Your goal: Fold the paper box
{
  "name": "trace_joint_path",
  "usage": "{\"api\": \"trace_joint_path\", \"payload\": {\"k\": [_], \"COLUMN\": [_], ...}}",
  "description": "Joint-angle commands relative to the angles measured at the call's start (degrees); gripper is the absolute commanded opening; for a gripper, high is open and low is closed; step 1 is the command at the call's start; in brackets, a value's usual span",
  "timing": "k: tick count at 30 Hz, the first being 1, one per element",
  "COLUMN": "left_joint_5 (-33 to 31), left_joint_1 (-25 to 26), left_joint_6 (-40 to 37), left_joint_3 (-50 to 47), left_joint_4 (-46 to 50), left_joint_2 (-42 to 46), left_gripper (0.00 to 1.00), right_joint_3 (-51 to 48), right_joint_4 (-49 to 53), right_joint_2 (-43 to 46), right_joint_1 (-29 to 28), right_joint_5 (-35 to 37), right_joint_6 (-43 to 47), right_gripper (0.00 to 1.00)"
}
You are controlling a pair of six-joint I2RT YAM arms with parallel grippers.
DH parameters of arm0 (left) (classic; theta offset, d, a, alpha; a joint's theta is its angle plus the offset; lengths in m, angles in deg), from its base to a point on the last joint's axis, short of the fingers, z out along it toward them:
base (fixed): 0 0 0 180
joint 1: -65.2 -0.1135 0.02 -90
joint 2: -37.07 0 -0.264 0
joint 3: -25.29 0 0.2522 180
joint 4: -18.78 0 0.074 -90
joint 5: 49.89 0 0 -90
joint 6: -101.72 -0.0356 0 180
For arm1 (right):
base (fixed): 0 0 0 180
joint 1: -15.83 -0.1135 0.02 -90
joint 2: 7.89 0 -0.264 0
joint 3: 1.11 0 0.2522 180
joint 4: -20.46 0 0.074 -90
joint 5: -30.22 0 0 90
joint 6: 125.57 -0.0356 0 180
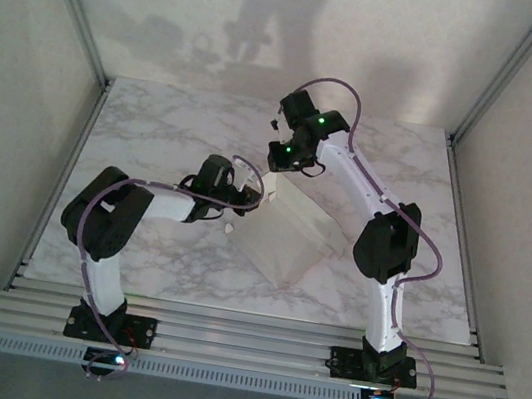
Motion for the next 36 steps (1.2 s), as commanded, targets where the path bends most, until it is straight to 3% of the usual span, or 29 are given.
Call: {"api": "trace_joint_path", "payload": {"k": [1,9,36], "left_joint_5": [1.1,1.5,2.2], "left_joint_1": [0.3,0.4,0.8], "left_joint_6": [0.1,0.7,0.5], "left_joint_3": [1.4,1.9,1.0], "left_joint_4": [1.4,1.5,1.1], "left_joint_2": [-1.1,-1.3,-0.7], "left_gripper": [0.17,0.17,0.17], "right_joint_3": [-0.6,-2.7,-13.7], "right_joint_4": [1.0,-0.1,-12.8], "right_joint_2": [0.5,1.2,6.3], "right_joint_1": [-0.2,-1.0,0.1], "right_joint_5": [1.1,2.0,-0.4], "right_joint_6": [1.0,1.3,-1.4], "right_gripper": [0.16,0.11,0.13]}}
